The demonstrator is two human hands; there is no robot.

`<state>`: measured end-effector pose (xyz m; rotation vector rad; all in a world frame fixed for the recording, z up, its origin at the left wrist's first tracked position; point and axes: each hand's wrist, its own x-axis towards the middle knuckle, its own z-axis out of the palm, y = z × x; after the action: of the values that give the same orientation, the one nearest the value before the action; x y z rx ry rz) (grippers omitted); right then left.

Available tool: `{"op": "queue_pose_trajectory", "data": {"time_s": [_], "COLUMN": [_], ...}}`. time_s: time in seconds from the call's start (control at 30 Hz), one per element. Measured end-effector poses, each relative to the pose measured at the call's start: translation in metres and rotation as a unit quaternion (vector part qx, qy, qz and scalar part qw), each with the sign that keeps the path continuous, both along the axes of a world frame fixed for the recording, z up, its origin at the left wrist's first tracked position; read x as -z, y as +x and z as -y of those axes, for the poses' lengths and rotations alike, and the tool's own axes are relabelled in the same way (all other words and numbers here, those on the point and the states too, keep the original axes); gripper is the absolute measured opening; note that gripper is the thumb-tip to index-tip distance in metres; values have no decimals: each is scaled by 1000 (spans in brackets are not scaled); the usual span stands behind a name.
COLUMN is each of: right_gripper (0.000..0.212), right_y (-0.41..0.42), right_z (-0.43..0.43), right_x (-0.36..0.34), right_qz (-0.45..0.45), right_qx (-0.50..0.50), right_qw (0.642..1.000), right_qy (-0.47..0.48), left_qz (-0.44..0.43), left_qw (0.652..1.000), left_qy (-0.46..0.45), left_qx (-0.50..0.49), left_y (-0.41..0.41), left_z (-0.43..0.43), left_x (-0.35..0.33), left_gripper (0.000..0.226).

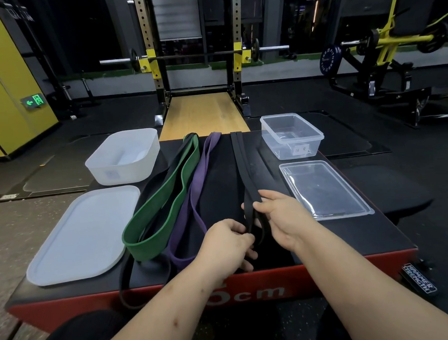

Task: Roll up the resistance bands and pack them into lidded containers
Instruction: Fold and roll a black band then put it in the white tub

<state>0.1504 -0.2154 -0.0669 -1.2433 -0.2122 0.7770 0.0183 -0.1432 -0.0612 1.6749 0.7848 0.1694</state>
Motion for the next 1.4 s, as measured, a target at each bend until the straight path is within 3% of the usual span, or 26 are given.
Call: {"op": "queue_pose_trajectory", "data": {"time_s": [0.23, 0.37, 0.5, 0.57, 0.63, 0.77, 0.97, 1.07, 1.2, 1.4], "right_gripper": [34, 15, 38, 45, 45, 34, 24, 24, 22, 45], "right_y": [-2, -3, 1, 0, -1, -1, 0, 3, 2, 0], "right_z": [4, 8, 12, 11, 12, 17, 29, 33, 35, 30], "right_x": [-5, -7, -5, -3, -3, -8, -17, -20, -19, -15], "right_qz": [-58, -69, -32, -3, 16, 58, 56, 36, 76, 57], "right_qx": [-36, -83, -114, -127, -133, -138, -195, -198, -205, -167], "right_qw": [998, 994, 991, 989, 987, 978, 961, 961, 957, 967], "right_qy": [14, -25, -56, -72, -88, -143, -190, -188, -189, -185], "left_qz": [98, 129, 96, 76, 74, 65, 82, 86, 60, 49], "left_qw": [973, 956, 974, 984, 987, 995, 987, 989, 993, 995], "left_qy": [-204, -260, -200, -157, -131, -78, -135, -116, -102, -82], "left_qx": [-40, -40, -37, -47, -63, -24, 6, 19, 27, 1], "left_y": [6, 7, 3, 1, 1, -2, -8, -9, -9, -4], "left_z": [2, 4, 2, 2, 2, 2, 1, -1, -6, -5], "left_x": [3, 6, 7, 8, 10, 9, 9, 13, 16, 18], "left_gripper": [14, 26, 11, 20, 25, 14, 22, 26, 23, 28]}}
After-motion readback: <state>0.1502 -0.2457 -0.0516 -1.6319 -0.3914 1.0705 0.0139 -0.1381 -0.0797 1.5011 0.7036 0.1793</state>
